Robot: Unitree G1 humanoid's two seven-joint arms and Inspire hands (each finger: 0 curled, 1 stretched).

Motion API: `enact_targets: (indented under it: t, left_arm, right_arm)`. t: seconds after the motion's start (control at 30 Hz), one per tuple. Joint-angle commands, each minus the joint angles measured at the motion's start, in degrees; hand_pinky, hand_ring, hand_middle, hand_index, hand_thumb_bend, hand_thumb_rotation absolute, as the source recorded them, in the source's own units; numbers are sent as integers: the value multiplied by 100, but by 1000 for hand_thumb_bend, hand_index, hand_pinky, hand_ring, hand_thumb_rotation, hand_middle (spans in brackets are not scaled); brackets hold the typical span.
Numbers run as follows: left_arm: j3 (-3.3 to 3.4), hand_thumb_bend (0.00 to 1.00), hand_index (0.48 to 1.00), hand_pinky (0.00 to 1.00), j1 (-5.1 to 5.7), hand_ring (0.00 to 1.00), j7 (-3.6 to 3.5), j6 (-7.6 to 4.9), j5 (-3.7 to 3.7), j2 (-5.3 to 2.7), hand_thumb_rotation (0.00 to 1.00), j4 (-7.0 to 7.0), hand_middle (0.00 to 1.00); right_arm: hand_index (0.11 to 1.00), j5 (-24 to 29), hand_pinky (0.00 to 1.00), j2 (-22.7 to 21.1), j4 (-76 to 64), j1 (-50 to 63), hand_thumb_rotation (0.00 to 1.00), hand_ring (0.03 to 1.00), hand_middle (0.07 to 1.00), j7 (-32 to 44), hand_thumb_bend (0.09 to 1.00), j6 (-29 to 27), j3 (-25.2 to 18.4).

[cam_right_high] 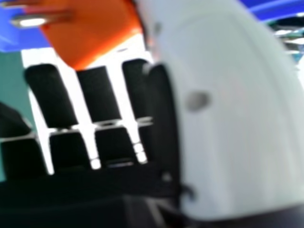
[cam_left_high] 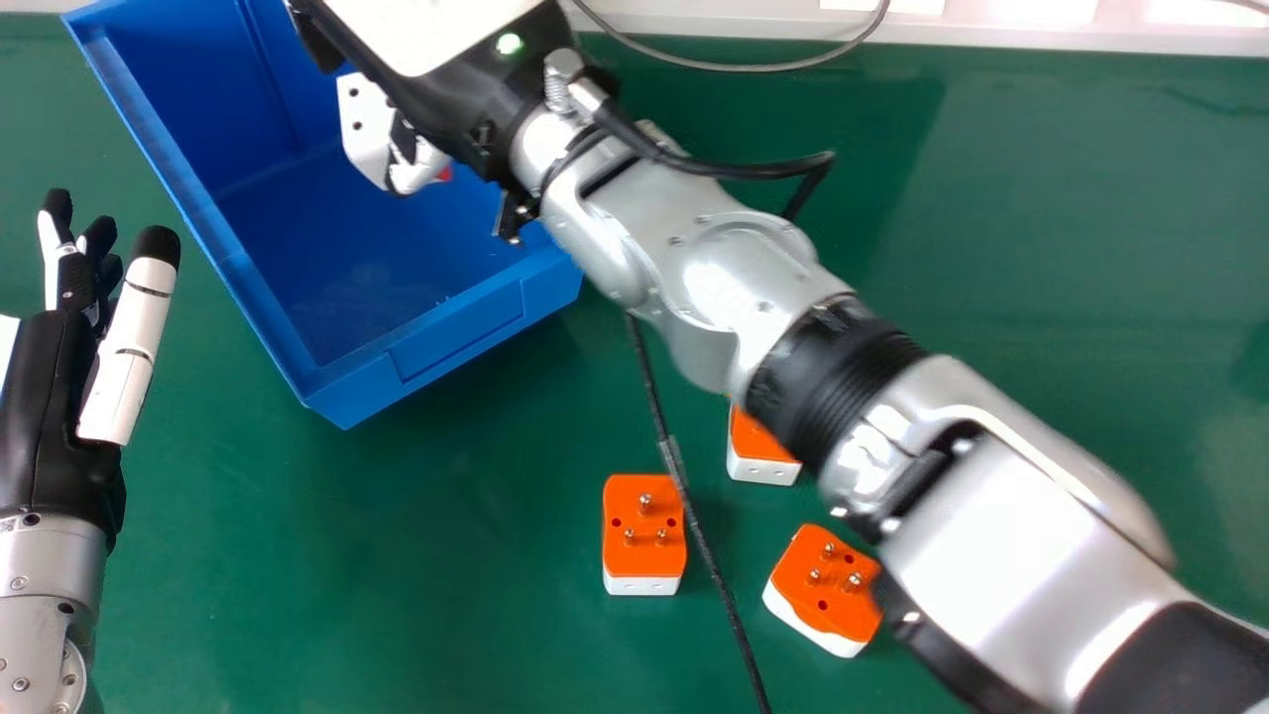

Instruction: Pick all objects and put in blue box

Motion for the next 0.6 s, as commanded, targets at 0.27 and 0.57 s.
enact_targets:
  t: [0.27, 0.57]
  left_arm:
    - [-56, 552, 1000, 964, 159, 996, 91, -355, 341, 9, 899, -260, 1000]
    - [-57, 536, 1000, 952, 154, 995, 83, -388, 404, 11, 927, -255, 1000]
  right_arm:
    - [483, 561, 149, 255, 621, -596, 0, 212, 442, -942, 521, -353, 6]
    - [744, 288, 491, 26, 723, -593, 320, 627, 701, -914, 508, -139, 620]
